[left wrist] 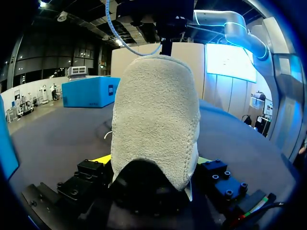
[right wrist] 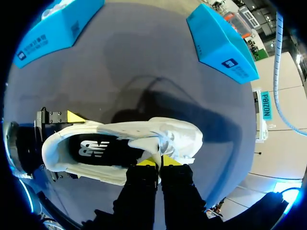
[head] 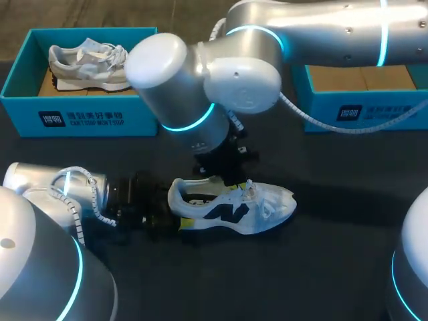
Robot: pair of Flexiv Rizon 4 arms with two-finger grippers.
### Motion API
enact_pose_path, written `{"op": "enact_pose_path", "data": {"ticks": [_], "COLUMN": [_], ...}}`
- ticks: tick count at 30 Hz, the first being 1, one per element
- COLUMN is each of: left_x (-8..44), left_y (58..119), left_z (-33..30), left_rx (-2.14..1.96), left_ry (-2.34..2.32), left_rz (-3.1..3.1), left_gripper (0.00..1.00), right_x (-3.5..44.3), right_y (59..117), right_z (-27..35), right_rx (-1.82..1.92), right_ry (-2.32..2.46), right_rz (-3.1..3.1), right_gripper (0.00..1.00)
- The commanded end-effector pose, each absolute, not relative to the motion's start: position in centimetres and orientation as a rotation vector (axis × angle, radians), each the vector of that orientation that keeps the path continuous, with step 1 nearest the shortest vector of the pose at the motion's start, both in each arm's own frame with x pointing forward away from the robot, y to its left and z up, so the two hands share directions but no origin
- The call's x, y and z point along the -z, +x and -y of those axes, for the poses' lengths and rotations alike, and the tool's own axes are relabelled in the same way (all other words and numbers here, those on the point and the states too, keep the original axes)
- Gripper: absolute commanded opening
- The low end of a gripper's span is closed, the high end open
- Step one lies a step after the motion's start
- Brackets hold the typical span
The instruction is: Take the shoe out of the shoebox, open the shoe tongue, remove and reinsert the insole, then place the shoe into the shoebox
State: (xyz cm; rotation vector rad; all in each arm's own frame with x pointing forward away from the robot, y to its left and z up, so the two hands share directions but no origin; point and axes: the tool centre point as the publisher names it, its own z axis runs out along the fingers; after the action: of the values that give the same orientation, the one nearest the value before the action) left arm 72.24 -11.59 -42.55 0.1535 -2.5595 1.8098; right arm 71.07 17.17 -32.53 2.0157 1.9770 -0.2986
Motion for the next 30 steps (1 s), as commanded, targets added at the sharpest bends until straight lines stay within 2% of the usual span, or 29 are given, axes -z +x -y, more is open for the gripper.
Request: {"op": "enact_pose_path", "data": {"ticks": [1, 15, 30], "left_x": [43.0, 43.0, 43.0], "left_y": [72.7, 72.7, 72.7], "left_z": [11.5, 11.5, 11.5], "left_rx": [-1.804, -1.804, -1.804], "left_ry": [0.154, 0.154, 0.154], "left_rz": [2.563, 2.563, 2.563], "left_gripper": [0.00, 0.00, 0.00], "right_x": [31.4, 32.0, 34.5], "right_y": [69.9, 69.4, 69.0], "right_z": [-14.5, -10.7, -8.3], "right_rx": [0.024, -0.297, -0.296], "right_ry": [2.294, 2.459, 2.515], "right_rz": [-1.750, -1.714, -1.633], "right_gripper": [0.00, 0.00, 0.00]}}
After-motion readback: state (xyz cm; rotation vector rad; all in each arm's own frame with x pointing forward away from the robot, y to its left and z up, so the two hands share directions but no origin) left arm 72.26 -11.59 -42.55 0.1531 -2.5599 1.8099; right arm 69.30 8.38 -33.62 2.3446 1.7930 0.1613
